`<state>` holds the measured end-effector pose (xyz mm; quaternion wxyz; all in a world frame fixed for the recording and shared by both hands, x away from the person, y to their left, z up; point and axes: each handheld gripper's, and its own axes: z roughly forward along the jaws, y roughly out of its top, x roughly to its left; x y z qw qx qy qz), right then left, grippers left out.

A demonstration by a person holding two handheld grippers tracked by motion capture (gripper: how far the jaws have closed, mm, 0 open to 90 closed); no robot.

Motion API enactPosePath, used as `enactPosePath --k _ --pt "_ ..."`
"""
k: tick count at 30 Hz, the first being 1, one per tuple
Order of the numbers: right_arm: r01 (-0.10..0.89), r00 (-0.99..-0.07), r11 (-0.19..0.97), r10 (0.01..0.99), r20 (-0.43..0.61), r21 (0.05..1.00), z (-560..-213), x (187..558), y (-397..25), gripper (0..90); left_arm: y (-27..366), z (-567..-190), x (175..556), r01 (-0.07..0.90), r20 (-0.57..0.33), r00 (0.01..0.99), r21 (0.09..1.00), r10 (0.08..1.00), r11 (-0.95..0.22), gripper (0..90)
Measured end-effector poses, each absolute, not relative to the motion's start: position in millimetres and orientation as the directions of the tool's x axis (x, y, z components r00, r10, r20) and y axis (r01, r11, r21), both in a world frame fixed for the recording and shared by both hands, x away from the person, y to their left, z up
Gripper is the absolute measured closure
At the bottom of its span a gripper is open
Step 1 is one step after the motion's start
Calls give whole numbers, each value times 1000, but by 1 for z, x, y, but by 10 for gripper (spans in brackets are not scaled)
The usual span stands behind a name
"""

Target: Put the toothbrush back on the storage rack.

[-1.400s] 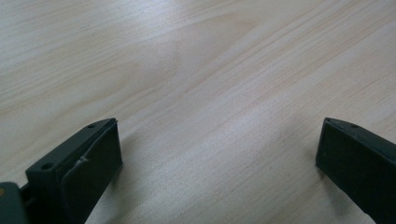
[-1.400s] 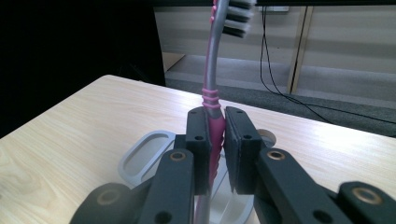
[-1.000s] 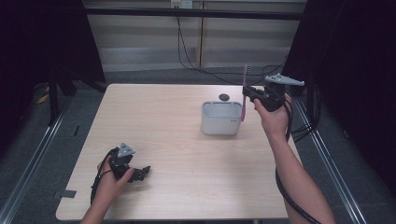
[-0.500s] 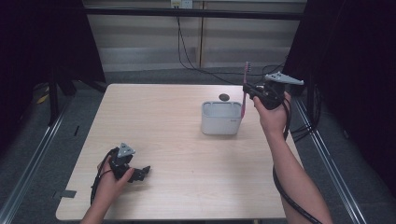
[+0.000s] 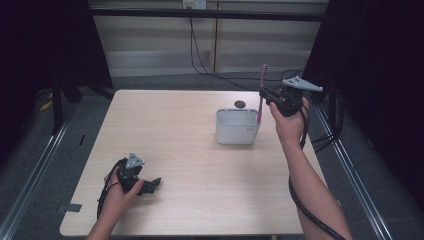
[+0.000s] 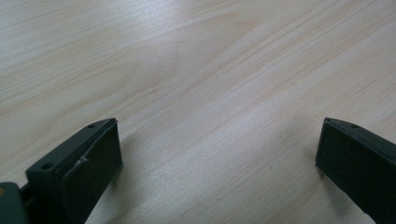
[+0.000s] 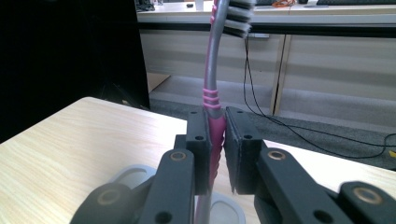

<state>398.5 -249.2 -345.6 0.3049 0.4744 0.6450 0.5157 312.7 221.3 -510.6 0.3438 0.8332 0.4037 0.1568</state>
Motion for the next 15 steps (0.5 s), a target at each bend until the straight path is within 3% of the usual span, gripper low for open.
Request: enactPosePath --k 15 --pt "284 -350 1 931 103 959 -356 410 -245 811 221 -511 313 565 -17 625 700 781 -437 0"
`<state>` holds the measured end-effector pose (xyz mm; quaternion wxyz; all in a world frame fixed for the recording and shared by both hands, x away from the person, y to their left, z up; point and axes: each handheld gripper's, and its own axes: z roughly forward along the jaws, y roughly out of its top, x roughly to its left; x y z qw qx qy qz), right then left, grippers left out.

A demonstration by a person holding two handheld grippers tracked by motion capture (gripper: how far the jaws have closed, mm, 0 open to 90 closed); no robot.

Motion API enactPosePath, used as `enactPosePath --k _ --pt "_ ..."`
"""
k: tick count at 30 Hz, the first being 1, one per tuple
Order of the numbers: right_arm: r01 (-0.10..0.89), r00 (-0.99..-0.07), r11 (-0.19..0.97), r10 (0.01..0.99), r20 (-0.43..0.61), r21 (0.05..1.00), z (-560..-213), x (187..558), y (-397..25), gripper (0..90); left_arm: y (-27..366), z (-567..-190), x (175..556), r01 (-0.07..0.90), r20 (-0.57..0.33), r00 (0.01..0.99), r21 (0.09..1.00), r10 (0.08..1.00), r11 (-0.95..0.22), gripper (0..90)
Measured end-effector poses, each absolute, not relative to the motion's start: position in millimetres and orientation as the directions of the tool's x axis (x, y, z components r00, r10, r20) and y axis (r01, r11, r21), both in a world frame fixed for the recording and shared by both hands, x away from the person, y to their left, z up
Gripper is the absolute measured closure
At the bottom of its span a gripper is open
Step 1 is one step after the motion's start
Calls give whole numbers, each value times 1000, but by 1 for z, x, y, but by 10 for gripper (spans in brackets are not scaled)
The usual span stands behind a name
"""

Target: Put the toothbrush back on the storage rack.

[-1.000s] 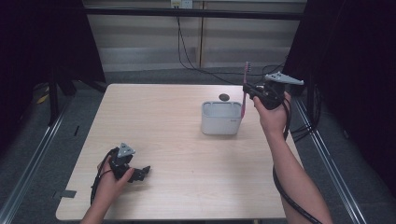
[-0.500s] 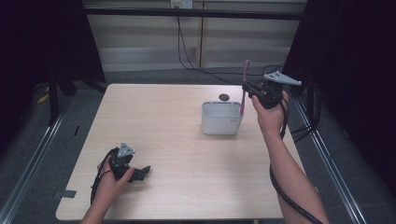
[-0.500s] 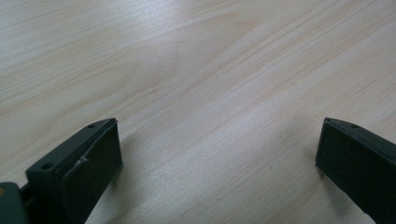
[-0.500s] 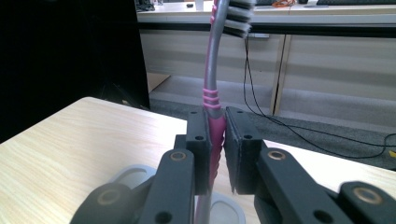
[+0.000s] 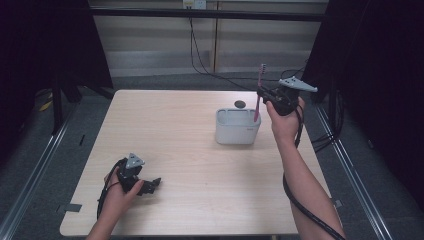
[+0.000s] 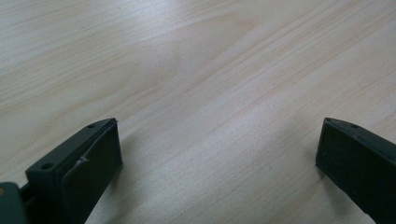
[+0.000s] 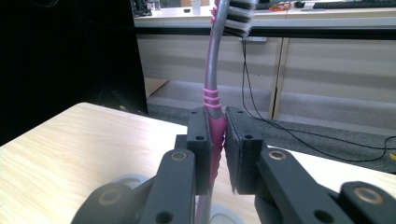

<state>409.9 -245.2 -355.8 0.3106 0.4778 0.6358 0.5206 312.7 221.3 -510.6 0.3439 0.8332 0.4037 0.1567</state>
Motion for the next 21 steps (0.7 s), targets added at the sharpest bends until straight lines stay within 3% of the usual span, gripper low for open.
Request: enactPosePath --k 21 --pt "306 -332 -20 935 127 952 -375 417 -251 810 221 -511 313 564 -15 626 699 780 -439 0"
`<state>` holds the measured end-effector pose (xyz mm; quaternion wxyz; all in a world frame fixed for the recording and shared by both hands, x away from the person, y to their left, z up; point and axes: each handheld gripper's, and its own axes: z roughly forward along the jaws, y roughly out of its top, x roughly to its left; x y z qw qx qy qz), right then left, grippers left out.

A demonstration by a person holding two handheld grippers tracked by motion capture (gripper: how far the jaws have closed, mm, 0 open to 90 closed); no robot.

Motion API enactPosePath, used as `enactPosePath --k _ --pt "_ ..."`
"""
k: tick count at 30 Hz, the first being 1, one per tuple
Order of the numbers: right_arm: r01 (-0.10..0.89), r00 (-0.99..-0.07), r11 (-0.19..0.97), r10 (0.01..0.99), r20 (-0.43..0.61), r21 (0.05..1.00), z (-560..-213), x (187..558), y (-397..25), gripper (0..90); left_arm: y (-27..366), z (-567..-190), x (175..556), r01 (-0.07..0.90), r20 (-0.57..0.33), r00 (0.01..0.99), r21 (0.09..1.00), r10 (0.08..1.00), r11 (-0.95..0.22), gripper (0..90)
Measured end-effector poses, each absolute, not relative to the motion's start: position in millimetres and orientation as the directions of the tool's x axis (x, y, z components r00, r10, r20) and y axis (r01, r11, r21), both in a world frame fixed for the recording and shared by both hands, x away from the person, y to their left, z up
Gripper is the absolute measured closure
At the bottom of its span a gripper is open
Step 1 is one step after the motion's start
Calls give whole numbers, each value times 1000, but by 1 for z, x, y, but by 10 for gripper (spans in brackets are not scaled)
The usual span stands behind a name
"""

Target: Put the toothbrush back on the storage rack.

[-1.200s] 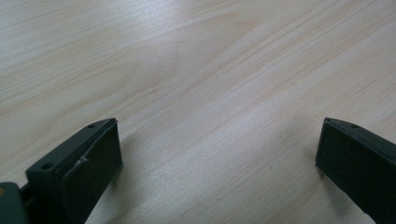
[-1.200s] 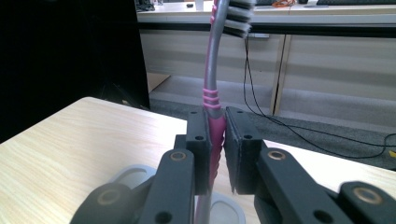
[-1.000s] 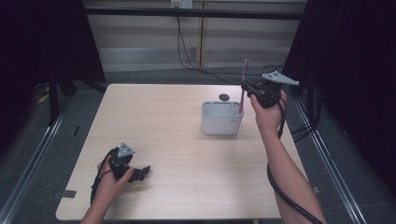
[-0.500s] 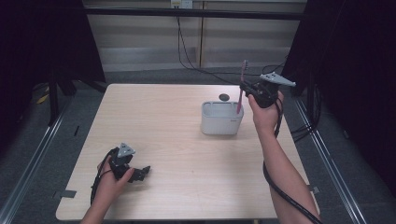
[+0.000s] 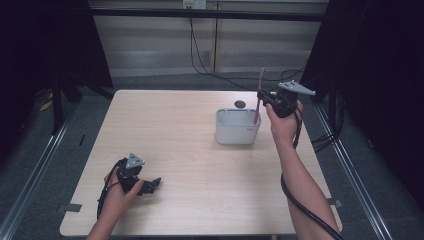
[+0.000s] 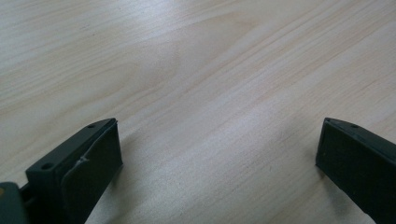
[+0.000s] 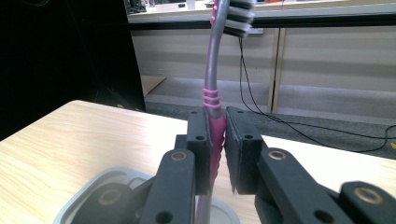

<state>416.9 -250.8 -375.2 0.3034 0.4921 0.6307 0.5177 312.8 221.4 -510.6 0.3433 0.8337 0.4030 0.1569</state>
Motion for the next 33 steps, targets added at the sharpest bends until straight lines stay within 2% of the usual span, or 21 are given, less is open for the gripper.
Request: enactPosePath --k 33 --pt "323 -328 -24 935 135 946 -394 411 -249 808 221 -511 313 565 -16 625 700 780 -438 0"
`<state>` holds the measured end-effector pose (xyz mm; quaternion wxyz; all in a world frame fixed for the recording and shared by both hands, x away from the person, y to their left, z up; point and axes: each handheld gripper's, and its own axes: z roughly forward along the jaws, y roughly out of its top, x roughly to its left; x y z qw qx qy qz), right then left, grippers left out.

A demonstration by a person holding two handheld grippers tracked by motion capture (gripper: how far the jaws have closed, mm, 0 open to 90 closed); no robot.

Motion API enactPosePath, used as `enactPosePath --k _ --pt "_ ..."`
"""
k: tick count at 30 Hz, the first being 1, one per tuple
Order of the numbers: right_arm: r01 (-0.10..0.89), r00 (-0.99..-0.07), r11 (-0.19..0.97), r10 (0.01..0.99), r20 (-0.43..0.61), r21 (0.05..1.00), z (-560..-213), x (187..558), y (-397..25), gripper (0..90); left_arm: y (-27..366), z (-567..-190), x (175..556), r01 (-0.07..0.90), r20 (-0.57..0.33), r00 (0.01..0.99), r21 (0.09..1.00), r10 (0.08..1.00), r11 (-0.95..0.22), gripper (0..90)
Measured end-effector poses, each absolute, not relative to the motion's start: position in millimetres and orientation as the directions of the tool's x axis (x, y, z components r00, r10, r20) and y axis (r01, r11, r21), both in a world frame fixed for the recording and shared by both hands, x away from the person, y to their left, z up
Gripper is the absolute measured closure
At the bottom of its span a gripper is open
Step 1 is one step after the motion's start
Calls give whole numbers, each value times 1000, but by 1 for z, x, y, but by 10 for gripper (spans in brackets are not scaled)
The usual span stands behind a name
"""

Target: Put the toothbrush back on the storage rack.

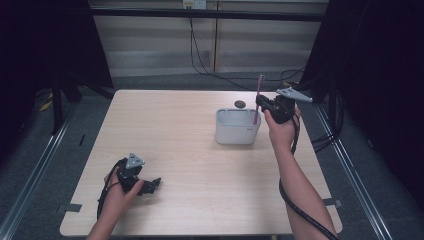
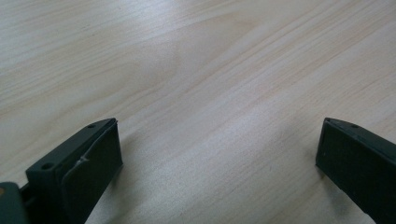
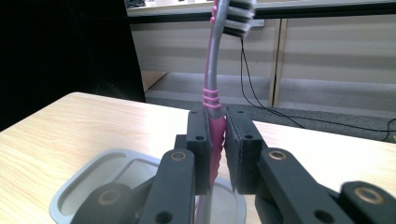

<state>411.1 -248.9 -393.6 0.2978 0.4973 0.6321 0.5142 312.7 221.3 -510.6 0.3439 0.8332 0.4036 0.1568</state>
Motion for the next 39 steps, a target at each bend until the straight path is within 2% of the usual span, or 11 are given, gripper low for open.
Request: enactPosePath --k 39 --pt "367 -330 10 936 121 930 -414 401 -247 805 221 -511 313 565 -16 624 700 781 -437 0"
